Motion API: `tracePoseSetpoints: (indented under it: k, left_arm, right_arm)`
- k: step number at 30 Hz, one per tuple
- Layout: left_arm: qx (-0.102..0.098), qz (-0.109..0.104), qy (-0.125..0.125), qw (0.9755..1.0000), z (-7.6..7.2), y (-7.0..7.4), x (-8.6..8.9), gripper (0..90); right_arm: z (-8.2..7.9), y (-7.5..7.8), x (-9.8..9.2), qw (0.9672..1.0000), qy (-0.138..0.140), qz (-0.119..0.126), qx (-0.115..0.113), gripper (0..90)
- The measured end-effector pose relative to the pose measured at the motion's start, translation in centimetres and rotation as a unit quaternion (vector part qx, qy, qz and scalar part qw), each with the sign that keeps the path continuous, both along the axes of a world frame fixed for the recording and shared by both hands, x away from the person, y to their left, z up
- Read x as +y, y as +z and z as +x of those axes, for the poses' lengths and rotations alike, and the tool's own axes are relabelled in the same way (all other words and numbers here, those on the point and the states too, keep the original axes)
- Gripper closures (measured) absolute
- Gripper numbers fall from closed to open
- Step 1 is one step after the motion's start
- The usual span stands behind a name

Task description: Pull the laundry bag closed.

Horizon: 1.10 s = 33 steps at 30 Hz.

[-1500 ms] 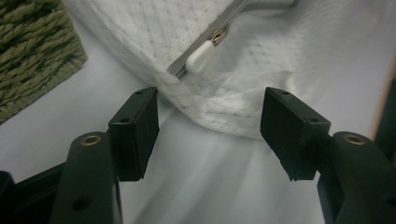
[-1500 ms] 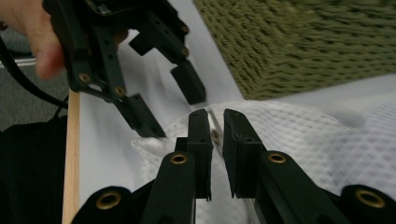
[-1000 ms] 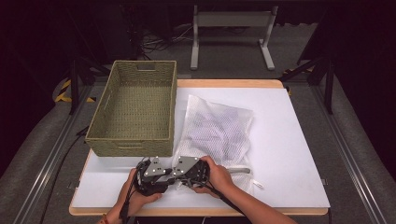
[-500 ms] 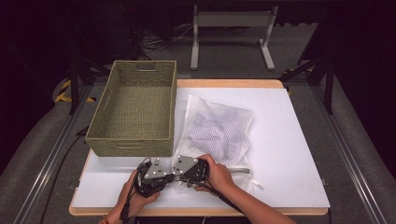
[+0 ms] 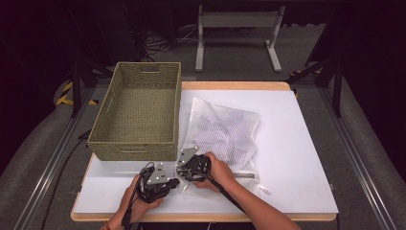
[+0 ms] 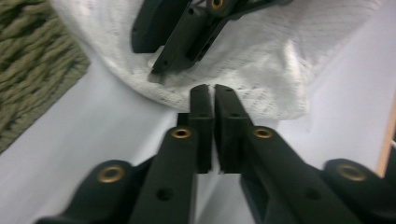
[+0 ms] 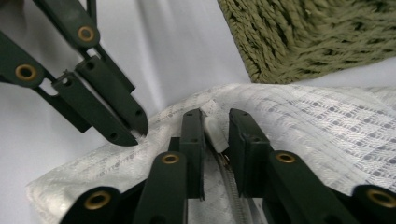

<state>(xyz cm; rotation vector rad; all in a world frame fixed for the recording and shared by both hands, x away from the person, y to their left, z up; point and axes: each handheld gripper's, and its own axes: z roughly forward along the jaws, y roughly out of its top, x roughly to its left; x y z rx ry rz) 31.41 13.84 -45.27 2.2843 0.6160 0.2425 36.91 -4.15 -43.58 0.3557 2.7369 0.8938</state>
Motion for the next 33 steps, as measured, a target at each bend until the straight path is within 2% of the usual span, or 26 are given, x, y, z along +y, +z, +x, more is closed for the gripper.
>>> tracePoseSetpoints:
  k: [2,3,4,5,6,7,8,9,11,12,13,14,16,18,22,23,24,25,27,29,33]
  left_arm:
    - [-0.001,-0.013,0.004,0.9999,0.0,0.2,0.2,81.9]
    - [0.003,-0.027,0.006,0.9996,0.1,0.3,0.4,79.6]
    - [0.014,-0.051,0.01,0.9986,0.2,0.5,0.6,78.5]
    - [0.019,-0.069,0.029,0.997,0.2,0.8,0.6,75.0]
    - [0.019,-0.069,0.029,0.997,0.2,0.8,0.6,67.7]
    - [0.017,-0.068,0.054,0.9961,0.3,0.9,0.4,67.7]
    - [0.017,-0.067,0.064,0.9956,0.5,0.9,0.3,59.0]
    - [0.026,-0.07,0.085,0.9936,0.7,0.7,0.3,51.3]
    - [0.041,-0.065,0.087,0.9932,0.9,0.4,0.5,45.1]
    - [0.056,-0.062,0.08,0.9933,1.2,0.1,0.6,40.9]
    - [0.062,-0.049,0.075,0.9941,1.2,-0.1,0.5,38.3]
    - [0.058,-0.048,0.074,0.9944,1.1,-0.1,0.4,36.8]
    - [0.053,-0.039,0.072,0.9952,1.0,-0.1,0.2,35.8]
    - [0.037,-0.024,0.07,0.9965,0.8,-0.1,-0.1,36.1]
    - [0.024,-0.011,0.069,0.9972,0.7,-0.1,-0.2,41.0]
    - [0.013,0.001,0.067,0.9976,0.6,-0.1,-0.3,41.0]
    - [0.01,0.004,0.067,0.9977,0.5,-0.1,-0.4,42.1]
    - [0.011,0.004,0.069,0.9976,0.5,-0.1,-0.4,42.3]
    - [0.01,0.005,0.065,0.9978,0.6,-0.1,-0.3,42.6]
    - [0.01,0.006,0.064,0.9979,0.6,-0.1,-0.3,44.2]
    - [0.011,0.005,0.064,0.9979,0.6,-0.1,-0.3,44.9]
  right_arm:
    - [0.0,0.1,0.0,1.0,-0.002,-0.003,-0.001,79.1]
    - [0.0,0.1,0.0,1.0,-0.004,-0.003,-0.001,79.5]
    - [-0.1,0.1,0.0,1.0,-0.006,0.001,0.0,80.2]
    - [-0.1,0.2,-0.2,0.9999,-0.009,0.008,0.002,80.6]
    - [-0.1,0.2,-0.2,0.9999,-0.009,0.008,0.002,80.6]
    - [0.0,0.3,-0.4,0.9997,-0.015,0.018,0.008,81.4]
    - [0.0,0.5,-0.7,0.9992,-0.02,0.032,0.013,86.0]
    - [0.0,0.6,-0.9,0.9988,-0.021,0.041,0.015,87.5]
    - [-0.2,0.8,-1.1,0.999,-0.019,0.039,0.011,90.0]
    - [-0.4,0.8,-1.1,0.9992,-0.019,0.034,0.008,89.8]
    - [-0.5,0.8,-1.0,0.9992,-0.017,0.035,0.008,85.8]
    - [-0.4,1.0,-1.0,0.999,-0.013,0.043,0.01,80.4]
    - [-0.4,1.1,-0.9,0.9988,-0.01,0.046,0.009,80.4]
    - [-0.2,1.1,-0.4,0.9985,-0.003,0.053,0.013,76.7]
    - [0.1,0.6,0.0,0.999,-0.001,0.042,0.018,73.5]
    - [0.2,0.5,0.1,0.9986,-0.001,0.046,0.027,73.0]
    - [0.2,0.3,0.2,0.9988,-0.003,0.042,0.027,73.6]
    - [0.4,0.0,0.4,0.9993,-0.007,0.029,0.024,74.6]
    - [0.5,-0.1,0.4,0.9991,-0.008,0.03,0.027,74.6]
    - [0.7,-0.2,0.3,0.9986,-0.009,0.035,0.039,78.8]
    - [0.6,0.0,0.1,0.9988,-0.01,0.034,0.035,80.6]
